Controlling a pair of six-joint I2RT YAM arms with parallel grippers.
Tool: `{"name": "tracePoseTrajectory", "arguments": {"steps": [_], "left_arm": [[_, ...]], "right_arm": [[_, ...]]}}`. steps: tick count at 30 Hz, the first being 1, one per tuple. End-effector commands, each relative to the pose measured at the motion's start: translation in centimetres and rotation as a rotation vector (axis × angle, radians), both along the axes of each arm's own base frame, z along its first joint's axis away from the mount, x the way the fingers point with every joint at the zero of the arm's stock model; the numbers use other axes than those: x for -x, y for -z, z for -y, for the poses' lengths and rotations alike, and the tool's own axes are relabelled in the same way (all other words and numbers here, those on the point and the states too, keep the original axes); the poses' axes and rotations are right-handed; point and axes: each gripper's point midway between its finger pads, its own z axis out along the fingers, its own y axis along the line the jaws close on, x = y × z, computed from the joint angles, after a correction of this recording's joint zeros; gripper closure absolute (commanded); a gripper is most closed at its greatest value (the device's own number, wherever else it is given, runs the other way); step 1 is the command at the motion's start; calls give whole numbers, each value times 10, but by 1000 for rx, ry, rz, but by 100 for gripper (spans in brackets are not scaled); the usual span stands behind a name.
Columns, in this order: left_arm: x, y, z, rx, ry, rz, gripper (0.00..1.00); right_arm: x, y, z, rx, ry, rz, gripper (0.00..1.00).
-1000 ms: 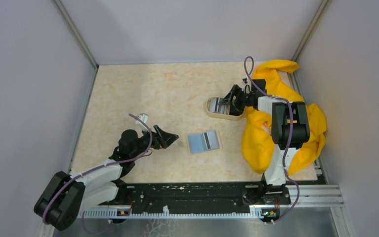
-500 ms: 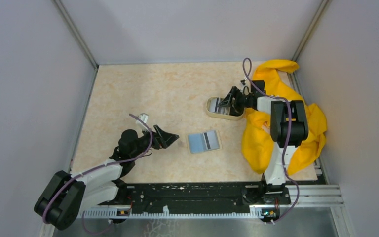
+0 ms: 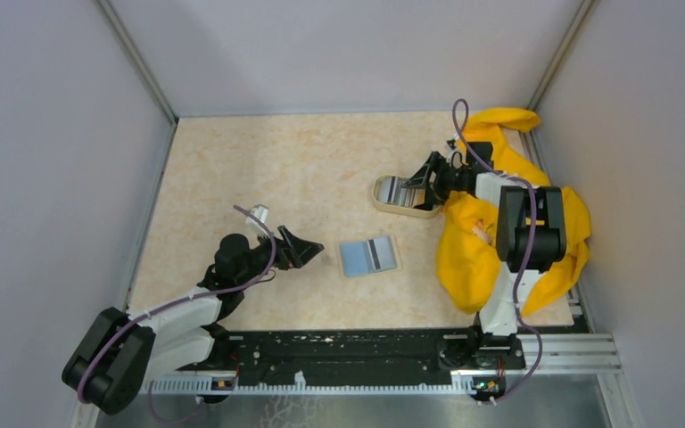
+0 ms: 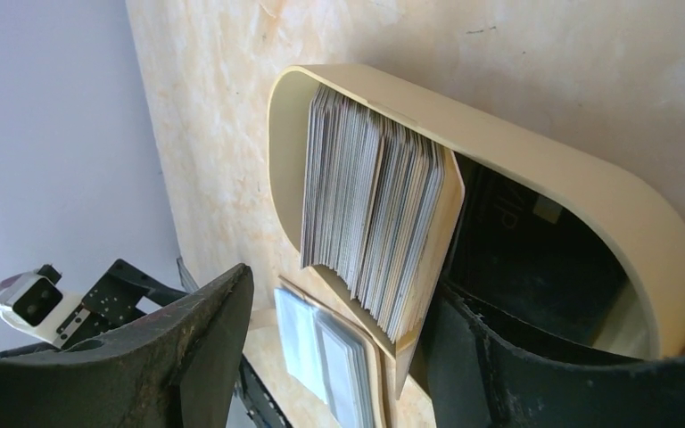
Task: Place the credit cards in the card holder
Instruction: Pick up the credit card from the storage box.
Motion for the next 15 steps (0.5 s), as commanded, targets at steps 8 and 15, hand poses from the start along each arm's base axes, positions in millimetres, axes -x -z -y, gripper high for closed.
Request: {"name": "tracePoseTrajectory", "arguments": {"steps": [8, 15], "left_arm": [[1, -7, 1, 22, 9, 28, 2], [1, -7, 0, 21, 8, 29, 2]], "right_arm": [[-9, -13, 21, 128, 23, 63, 40], [-11, -9, 33, 184, 38, 52, 45]]}}
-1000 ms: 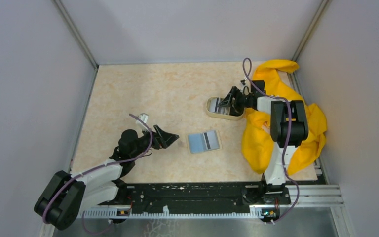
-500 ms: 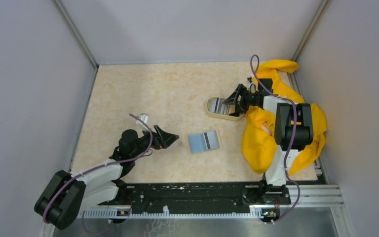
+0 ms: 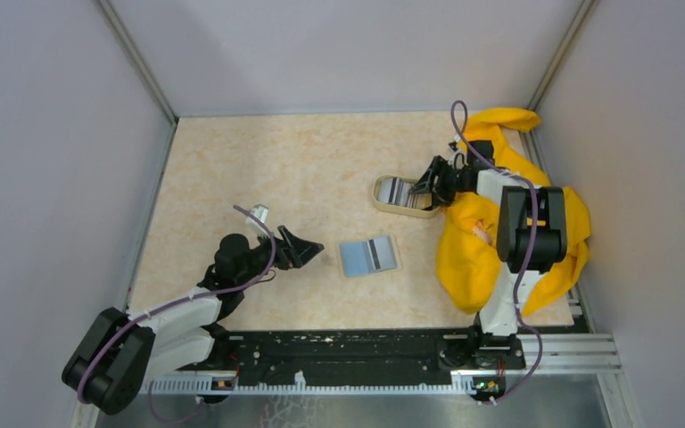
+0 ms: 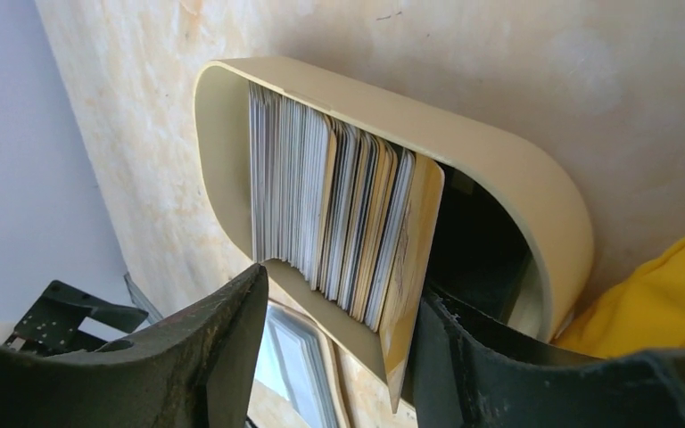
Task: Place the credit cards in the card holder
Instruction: Pick up the credit card from the storage box.
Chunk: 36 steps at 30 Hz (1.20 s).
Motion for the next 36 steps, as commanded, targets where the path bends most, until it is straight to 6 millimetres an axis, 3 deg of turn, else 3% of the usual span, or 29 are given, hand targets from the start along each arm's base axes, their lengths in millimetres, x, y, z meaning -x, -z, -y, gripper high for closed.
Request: {"name": "tracePoseTrajectory", "arguments": {"steps": [1, 10, 15, 21, 27, 31, 36], "left_arm": [[1, -7, 0, 18, 7, 29, 2], [1, -6, 1, 18, 12, 26, 2], [1, -7, 1, 20, 11, 27, 2], [0, -9, 2, 22, 15, 29, 2], [0, -10, 5, 25, 27, 26, 2], [0, -14, 6, 40, 34, 32, 2], [1, -20, 7, 53, 38, 45, 1]], "right_arm": [[-17, -25, 15, 54, 15, 95, 46], [-17, -23, 23, 93, 23, 90, 59], [-18, -22, 27, 105, 34, 84, 79], [-19, -26, 34, 121, 46, 94, 84], [-19, -28, 42, 156, 50, 98, 99], [-18, -29, 49, 209, 33, 106, 100], [-22, -44, 66, 329, 9, 149, 100]]}}
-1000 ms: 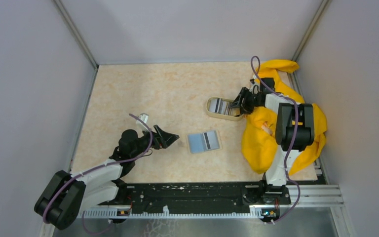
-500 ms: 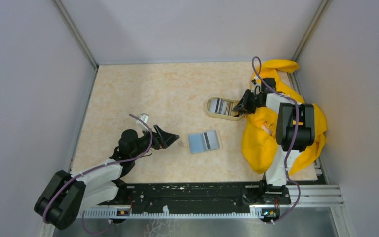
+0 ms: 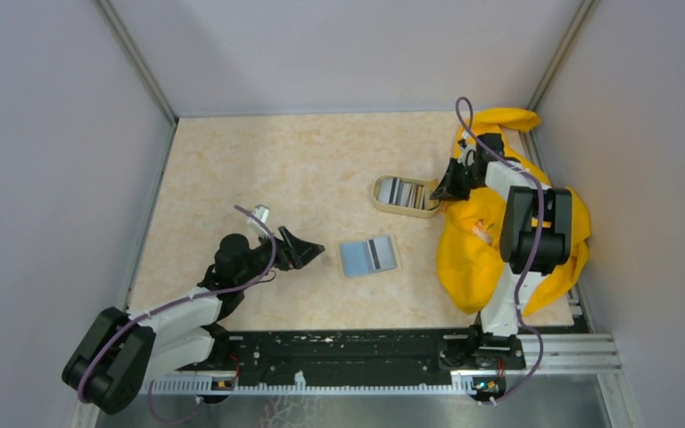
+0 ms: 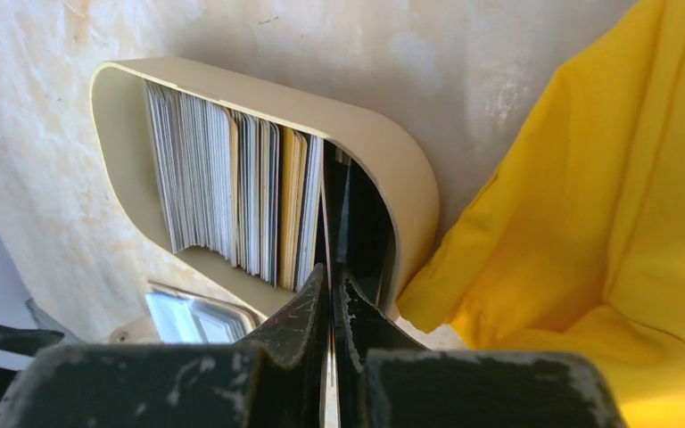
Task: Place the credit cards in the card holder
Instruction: Pick up the credit card from the storage box.
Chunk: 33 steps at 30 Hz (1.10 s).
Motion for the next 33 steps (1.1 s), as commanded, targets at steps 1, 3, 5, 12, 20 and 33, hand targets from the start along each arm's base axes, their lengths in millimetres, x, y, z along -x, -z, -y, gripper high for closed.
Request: {"name": "tracePoseTrajectory", "arguments": {"steps": [1, 3, 5, 12, 20, 33], "left_arm": [[-3, -21, 5, 46, 16, 53, 1], [-3, -22, 6, 50, 22, 56, 1], [-3, -26, 8, 58, 33, 64, 1], [10, -56, 20, 151, 140, 168, 5], [28, -100, 43, 230, 247, 376, 7], [37, -138, 97, 373, 267, 611, 20]], "right_arm": [[-23, -56, 24, 148, -31, 181, 100], [-22, -66, 27, 173, -52, 210, 100], [-21, -78, 27, 190, -91, 247, 100], [-1, -132, -1, 112, -333, 453, 100], [80, -204, -70, -307, -707, 750, 100], [181, -203, -138, -599, -1102, 962, 100]]}}
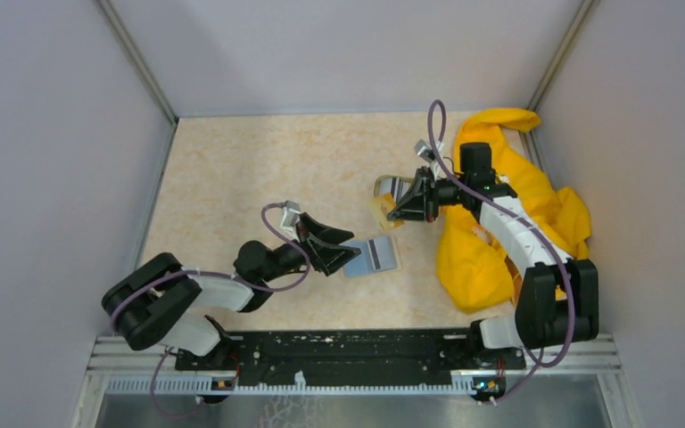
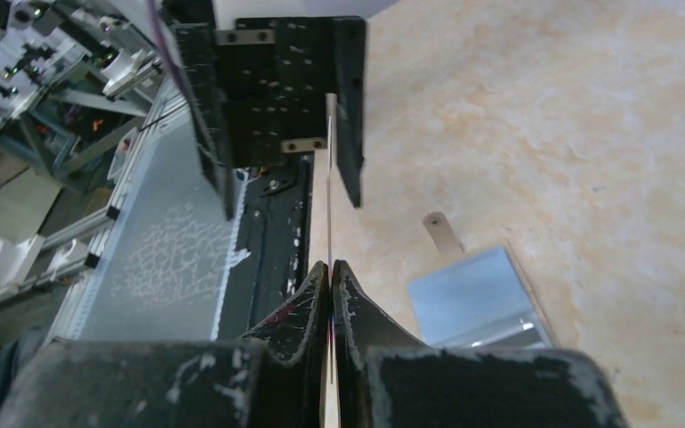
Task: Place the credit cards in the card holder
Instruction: Pick up the credit card from the storage box.
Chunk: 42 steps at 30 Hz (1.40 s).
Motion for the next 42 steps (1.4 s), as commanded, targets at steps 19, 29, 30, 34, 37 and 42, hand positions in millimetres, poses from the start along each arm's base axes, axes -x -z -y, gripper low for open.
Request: {"name": "tracePoseTrajectory", "arguments": {"steps": [19, 29, 30, 34, 37, 42], "left_arm": [[-11, -48, 56, 172, 86, 135, 56], [-8, -23, 54, 22, 78, 157, 100], [-6, -17, 52, -17, 82, 162, 100], [4, 17, 49, -220, 137, 153, 100], [8, 32, 46, -333, 171, 129, 100], [11, 45, 47, -436, 221, 111, 100]], "right_arm": [[39, -12, -21, -103, -205, 216, 100], [26, -7, -20, 25, -112, 268, 43], [25, -6, -18, 55, -108, 309, 36], [27, 2, -11, 134, -116, 390, 23], [36, 8, -12, 105, -148, 405, 20], [49, 14, -22, 86, -204, 395, 25]]}}
